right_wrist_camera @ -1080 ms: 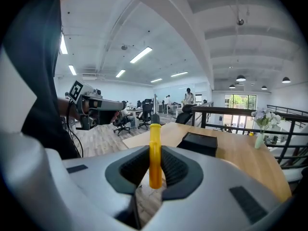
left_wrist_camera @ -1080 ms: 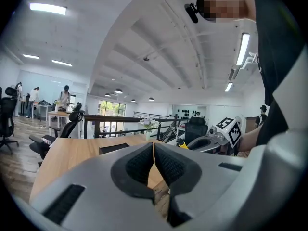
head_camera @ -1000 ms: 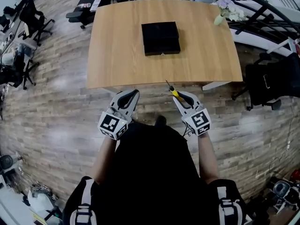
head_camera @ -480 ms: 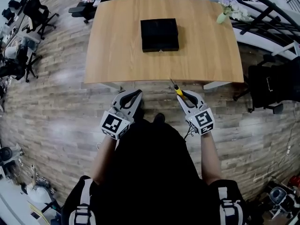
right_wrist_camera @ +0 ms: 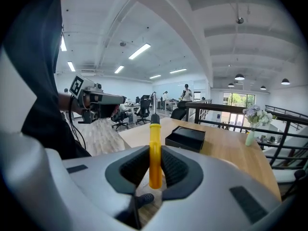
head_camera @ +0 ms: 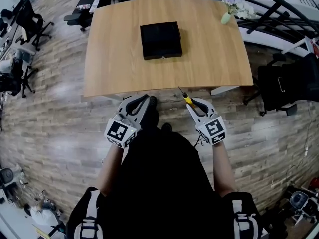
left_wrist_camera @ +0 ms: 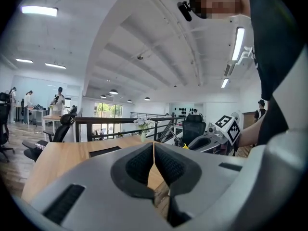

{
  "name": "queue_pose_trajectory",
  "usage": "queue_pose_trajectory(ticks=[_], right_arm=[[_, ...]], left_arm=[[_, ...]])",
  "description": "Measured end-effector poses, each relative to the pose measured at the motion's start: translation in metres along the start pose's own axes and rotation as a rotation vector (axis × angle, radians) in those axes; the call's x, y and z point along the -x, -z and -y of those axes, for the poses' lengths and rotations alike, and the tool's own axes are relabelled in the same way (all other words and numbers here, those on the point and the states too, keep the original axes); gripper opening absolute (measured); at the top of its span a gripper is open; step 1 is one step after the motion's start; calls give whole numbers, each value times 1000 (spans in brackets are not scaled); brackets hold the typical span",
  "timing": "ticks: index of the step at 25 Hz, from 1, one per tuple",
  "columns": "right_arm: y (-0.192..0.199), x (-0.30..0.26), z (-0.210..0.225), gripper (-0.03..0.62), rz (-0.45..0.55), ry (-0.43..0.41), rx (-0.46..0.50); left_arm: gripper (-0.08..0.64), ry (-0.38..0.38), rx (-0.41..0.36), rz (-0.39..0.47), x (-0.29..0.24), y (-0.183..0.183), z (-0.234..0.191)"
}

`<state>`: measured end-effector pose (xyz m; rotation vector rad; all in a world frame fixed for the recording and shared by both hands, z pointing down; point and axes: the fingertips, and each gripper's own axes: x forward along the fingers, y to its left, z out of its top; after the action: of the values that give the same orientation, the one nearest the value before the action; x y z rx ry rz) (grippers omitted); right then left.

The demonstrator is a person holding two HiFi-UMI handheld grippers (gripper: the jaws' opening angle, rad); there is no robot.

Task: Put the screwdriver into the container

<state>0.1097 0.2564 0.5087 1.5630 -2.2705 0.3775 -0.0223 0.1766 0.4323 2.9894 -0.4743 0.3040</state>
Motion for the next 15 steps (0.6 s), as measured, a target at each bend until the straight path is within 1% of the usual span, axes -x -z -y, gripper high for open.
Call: queue_pose_trajectory(ticks=[7,15], right_arm=[[-7,0,11,83,1,49,-10],[-22,-24,25,83,-5,99,-37]], left_arm=[[28,32,-12,27,-11,-8,-11],[28,60,10,28,-28,-11,-49]])
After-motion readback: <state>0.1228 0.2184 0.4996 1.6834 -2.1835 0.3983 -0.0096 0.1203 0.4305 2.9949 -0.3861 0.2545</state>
